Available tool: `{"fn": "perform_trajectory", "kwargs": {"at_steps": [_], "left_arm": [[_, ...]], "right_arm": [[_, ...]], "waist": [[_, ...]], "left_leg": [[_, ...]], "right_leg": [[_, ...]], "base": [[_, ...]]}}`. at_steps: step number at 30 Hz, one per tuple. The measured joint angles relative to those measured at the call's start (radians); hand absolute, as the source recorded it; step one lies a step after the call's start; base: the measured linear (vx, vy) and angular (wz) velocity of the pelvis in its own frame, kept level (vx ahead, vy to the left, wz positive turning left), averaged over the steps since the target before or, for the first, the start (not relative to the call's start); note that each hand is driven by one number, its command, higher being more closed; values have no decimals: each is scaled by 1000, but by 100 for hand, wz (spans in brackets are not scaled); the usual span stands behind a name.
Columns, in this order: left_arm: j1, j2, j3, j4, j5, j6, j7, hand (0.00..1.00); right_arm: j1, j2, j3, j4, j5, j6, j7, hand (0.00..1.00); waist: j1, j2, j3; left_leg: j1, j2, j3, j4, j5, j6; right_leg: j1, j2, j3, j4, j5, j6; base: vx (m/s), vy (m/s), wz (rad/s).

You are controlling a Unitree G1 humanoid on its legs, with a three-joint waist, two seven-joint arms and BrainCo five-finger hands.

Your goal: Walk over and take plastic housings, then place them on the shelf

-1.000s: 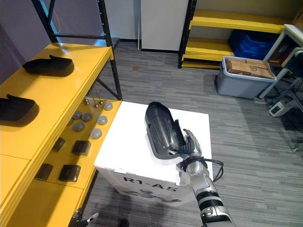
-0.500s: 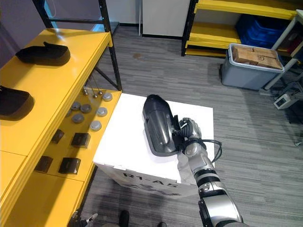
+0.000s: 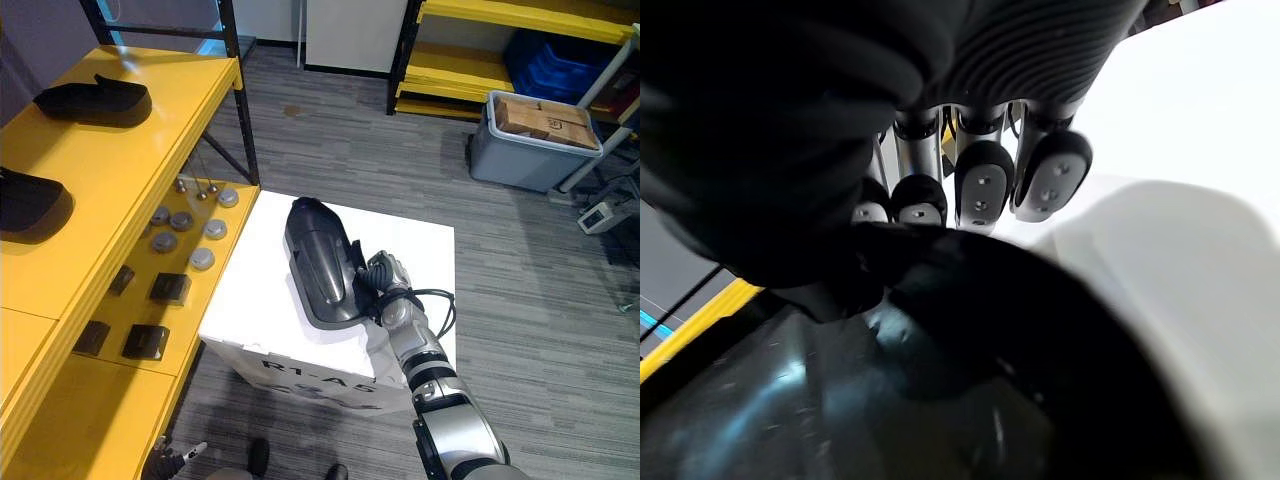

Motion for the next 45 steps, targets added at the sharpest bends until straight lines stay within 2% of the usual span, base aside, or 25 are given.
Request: {"fn": "perform_trajectory", "kwargs": {"at_steps": [7,13,22,26,34,38,41,45], "left_arm": [[1,0,2,-1,0,0,-1,0],[1,-3,5,-7,1,1,-1,0],[17,-39,17,-117,1,1,6,0],[51,-80,80,-289,1,-1,26,0],[91,-119,92,-690,9,-40,83,0],[92,-118,60,-872,33,-65,103,0],[90,-111,-7,-978,29,-93,115,0],[73,-97,-102,-1028,-10,-120,109,0]], "right_arm": [[108,4,-34,-188,46,-4,-15,100],[201,45,-132,-348,124,-10,-67,100],[324,90,-190,-579,175,-36,-129,100],[355,93,-228,-686,177,-50,-144,100],[383,121,-256,-832,178,-83,-178,100],[399,133,-252,-876,178,-94,-179,100],[402,136,-246,-892,177,-95,-185,100],[402,139,-192,-913,177,-100,-187,100]], "waist": [[-13,0,0],[-17,0,-1],[-19,0,-4],[-19,1,-11],[-20,2,-43],[-21,2,-56],[-23,3,-61],[-34,4,-77]], "left_leg": [[0,-7,0,0,3,4],[7,-13,0,1,3,5],[8,-13,-1,11,3,5],[8,-12,-3,12,4,9],[19,-15,-4,16,1,18],[27,-15,-4,16,1,19],[41,-14,-1,16,-1,22],[42,-12,5,16,-1,23]], "right_leg": [[-8,-13,3,18,-3,5],[-7,-22,4,34,-10,15],[-7,-24,6,44,-12,14],[-7,-24,5,49,-14,13],[6,-26,4,48,-15,15],[13,-26,5,49,-15,15],[25,-26,7,49,-15,15],[23,-24,12,49,-15,15]], "base": [[0,0,0],[0,0,0],[0,0,0],[0,0,0],[0,0,0],[0,0,0],[-7,3,-1],[-6,4,-2]]}}
